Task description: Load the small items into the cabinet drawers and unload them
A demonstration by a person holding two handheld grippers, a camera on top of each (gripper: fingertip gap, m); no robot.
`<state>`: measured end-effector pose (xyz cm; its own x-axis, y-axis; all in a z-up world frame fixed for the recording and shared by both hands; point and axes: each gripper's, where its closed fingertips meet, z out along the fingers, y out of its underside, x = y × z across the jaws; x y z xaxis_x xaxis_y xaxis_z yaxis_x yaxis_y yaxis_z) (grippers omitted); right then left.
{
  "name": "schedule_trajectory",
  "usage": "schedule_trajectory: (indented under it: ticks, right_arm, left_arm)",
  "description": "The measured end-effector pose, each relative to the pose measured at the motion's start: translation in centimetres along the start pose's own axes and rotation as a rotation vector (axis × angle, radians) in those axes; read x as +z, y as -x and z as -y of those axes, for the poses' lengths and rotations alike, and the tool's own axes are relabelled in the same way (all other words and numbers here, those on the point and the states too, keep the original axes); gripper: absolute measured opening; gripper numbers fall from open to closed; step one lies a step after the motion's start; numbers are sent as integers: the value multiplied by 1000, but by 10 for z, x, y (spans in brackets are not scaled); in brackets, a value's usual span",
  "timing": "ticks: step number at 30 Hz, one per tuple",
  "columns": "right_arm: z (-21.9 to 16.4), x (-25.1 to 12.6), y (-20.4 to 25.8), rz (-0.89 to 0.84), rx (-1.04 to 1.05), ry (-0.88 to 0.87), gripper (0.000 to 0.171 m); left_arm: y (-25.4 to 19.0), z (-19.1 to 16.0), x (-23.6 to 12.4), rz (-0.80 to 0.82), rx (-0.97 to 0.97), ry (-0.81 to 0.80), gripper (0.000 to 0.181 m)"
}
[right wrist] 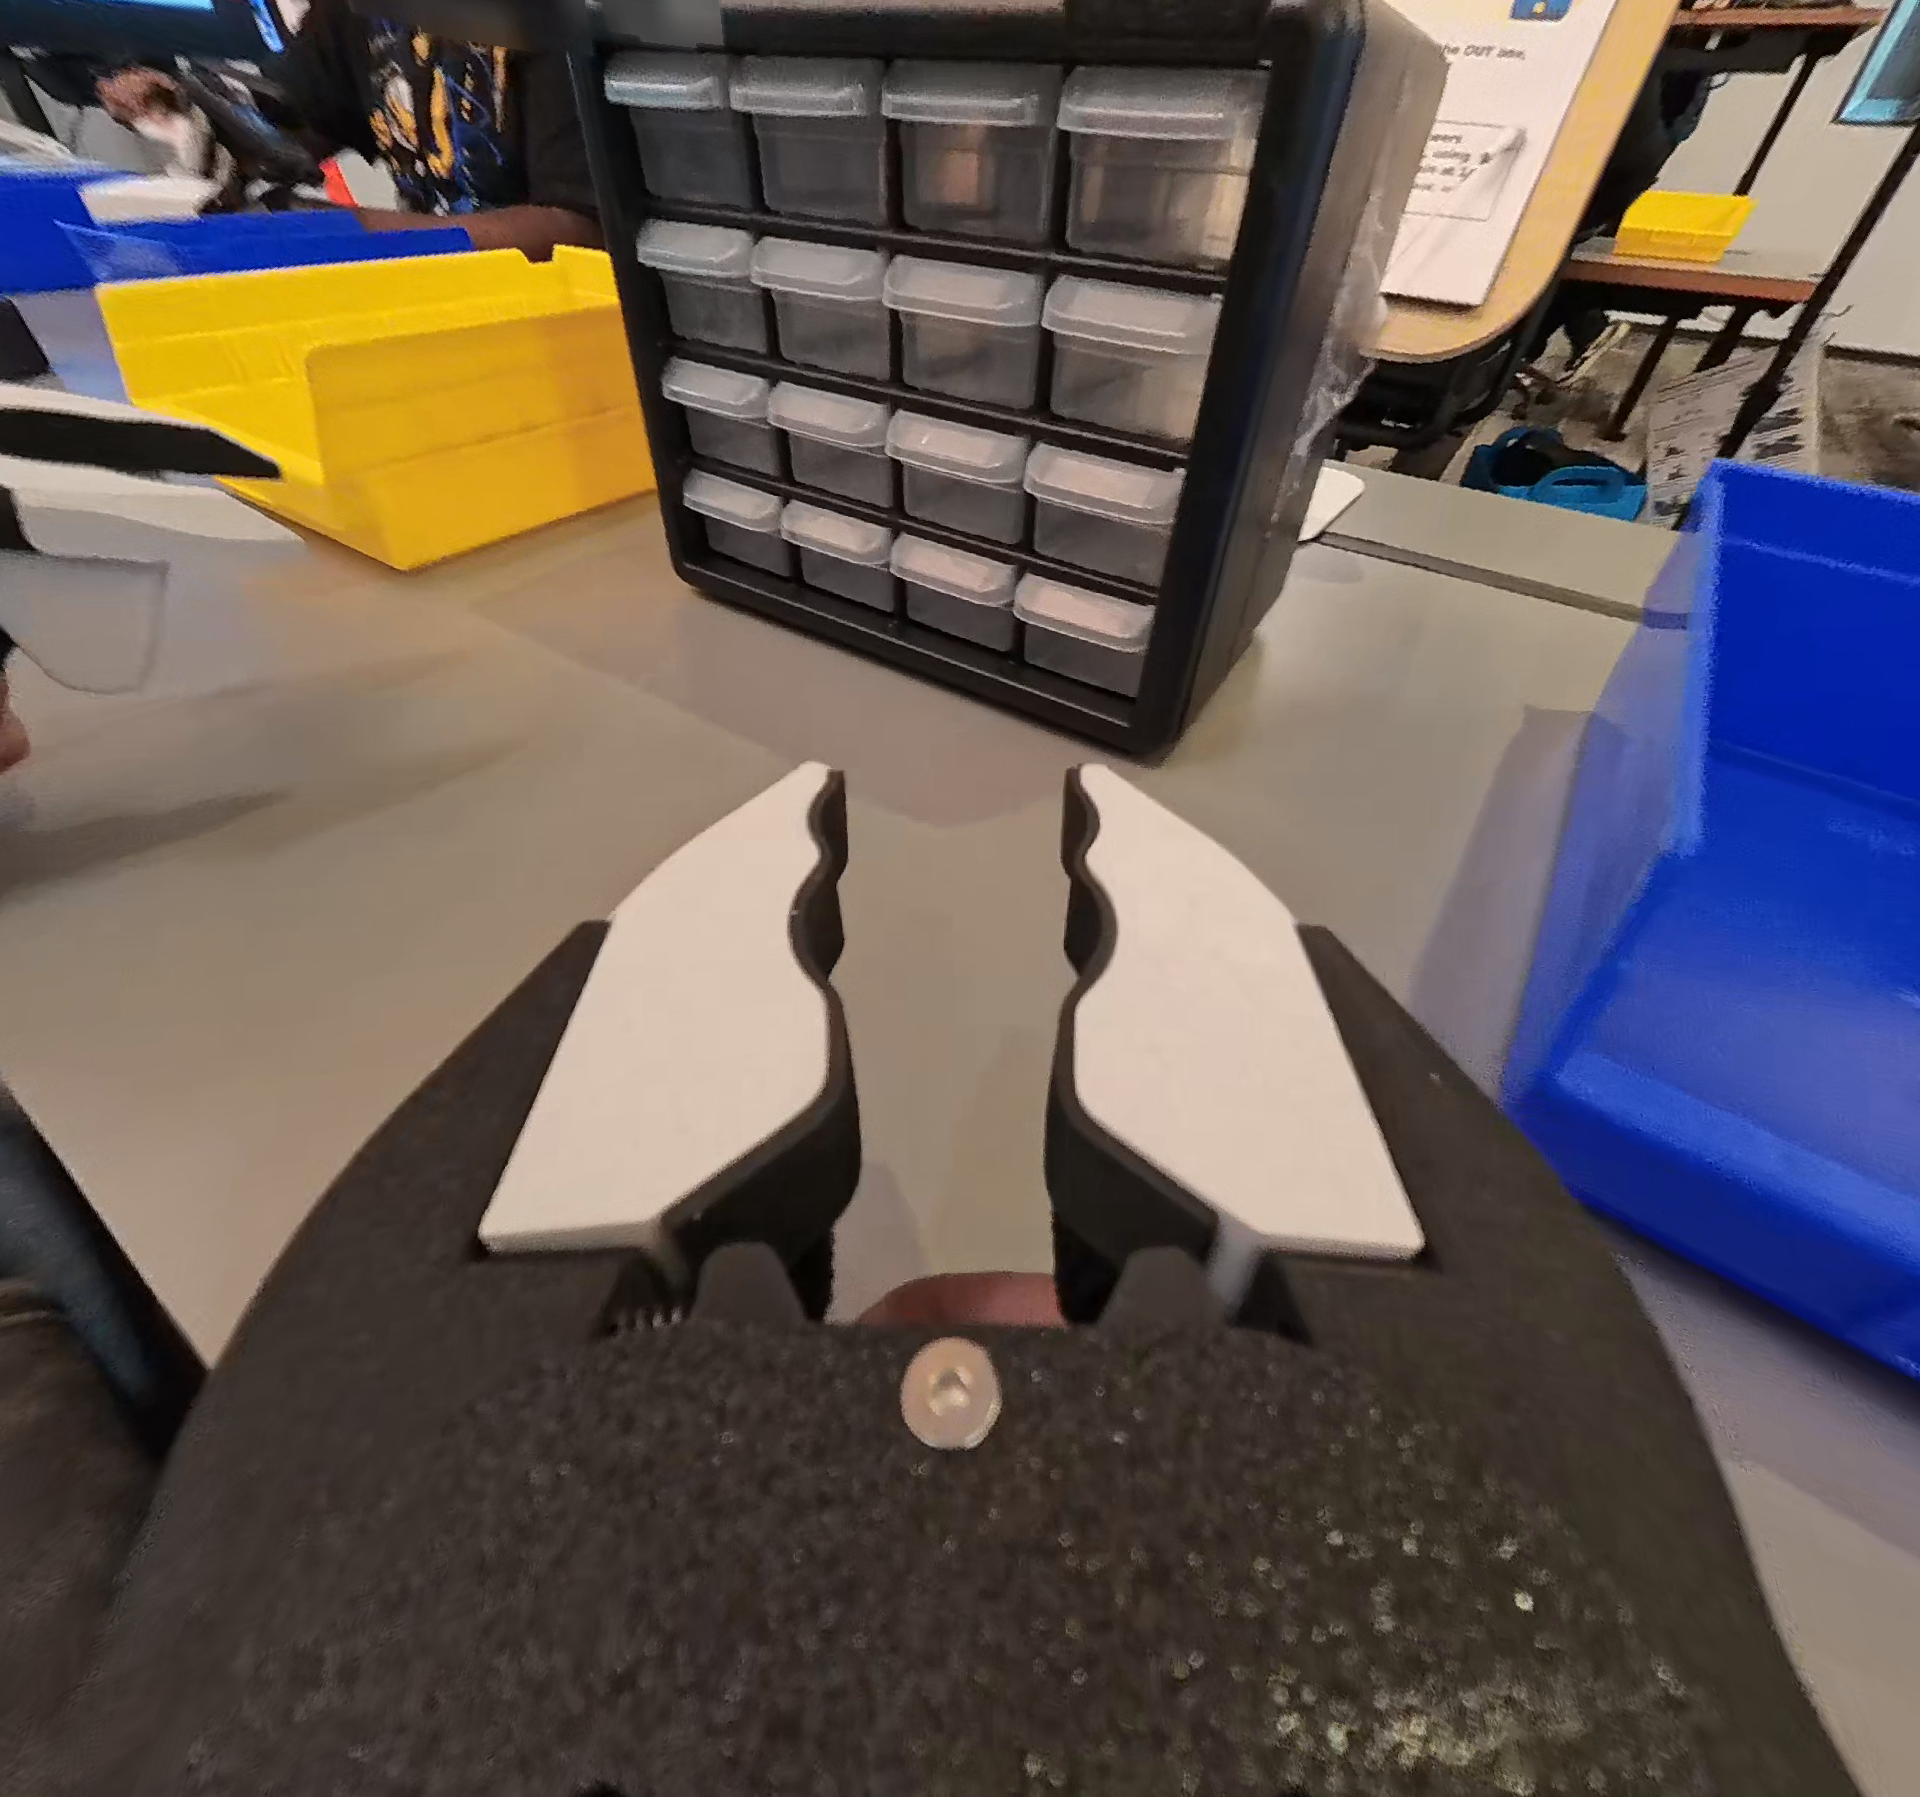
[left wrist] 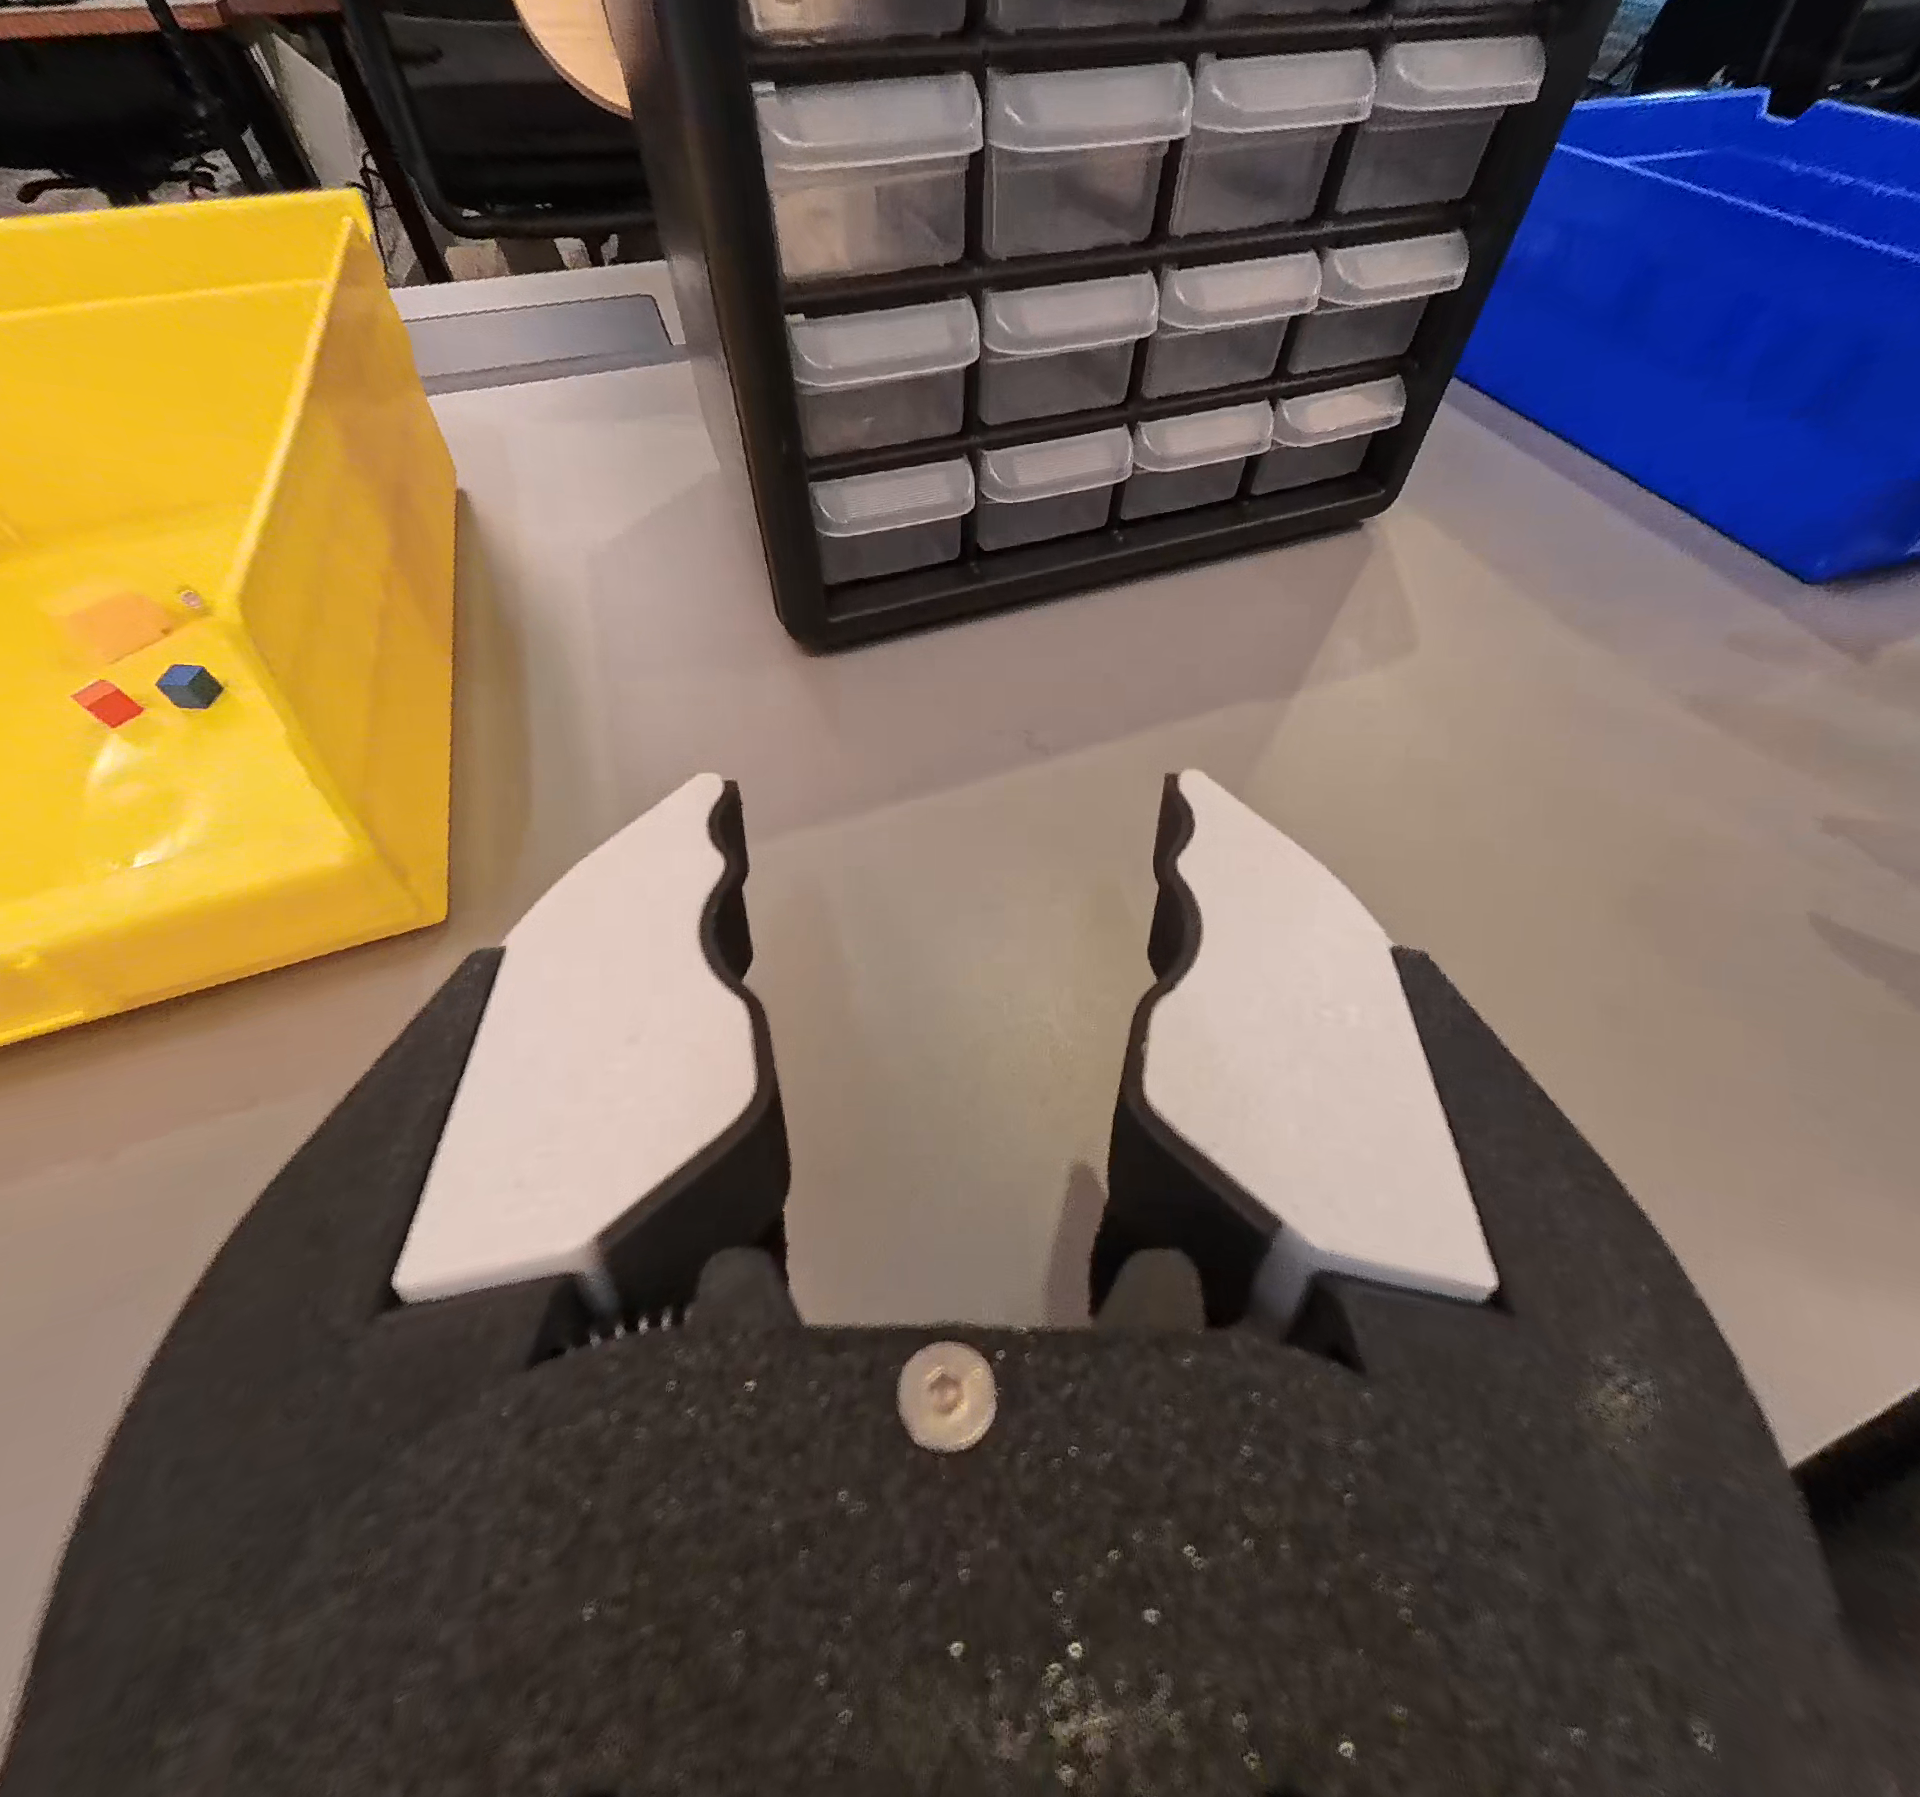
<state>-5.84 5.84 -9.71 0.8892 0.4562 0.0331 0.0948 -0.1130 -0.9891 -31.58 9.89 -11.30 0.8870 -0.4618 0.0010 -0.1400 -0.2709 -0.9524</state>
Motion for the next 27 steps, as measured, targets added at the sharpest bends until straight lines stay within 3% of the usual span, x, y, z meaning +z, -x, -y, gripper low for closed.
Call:
schedule_trajectory:
  ticks: [3, 8, 13, 19, 27]
  right_arm:
    - [13, 21, 19, 98, 120, -32, 38]
    - [57, 96, 50, 323, 403, -127, 39]
    - [65, 164, 35, 333, 738, -210, 39]
    - [79, 187, 19, 332, 855, -327, 37]
    - [75, 189, 11, 429, 990, -376, 6]
  left_arm:
    - [-1, 1, 0, -4, -5, -8, 74]
    - [-6, -2, 3, -25, -11, 9, 73]
    - [-2, -1, 2, 6, 19, -1, 72]
    - [0, -3, 2, -3, 9, 4, 72]
    - [-6, -6, 5, -20, 22, 19, 72]
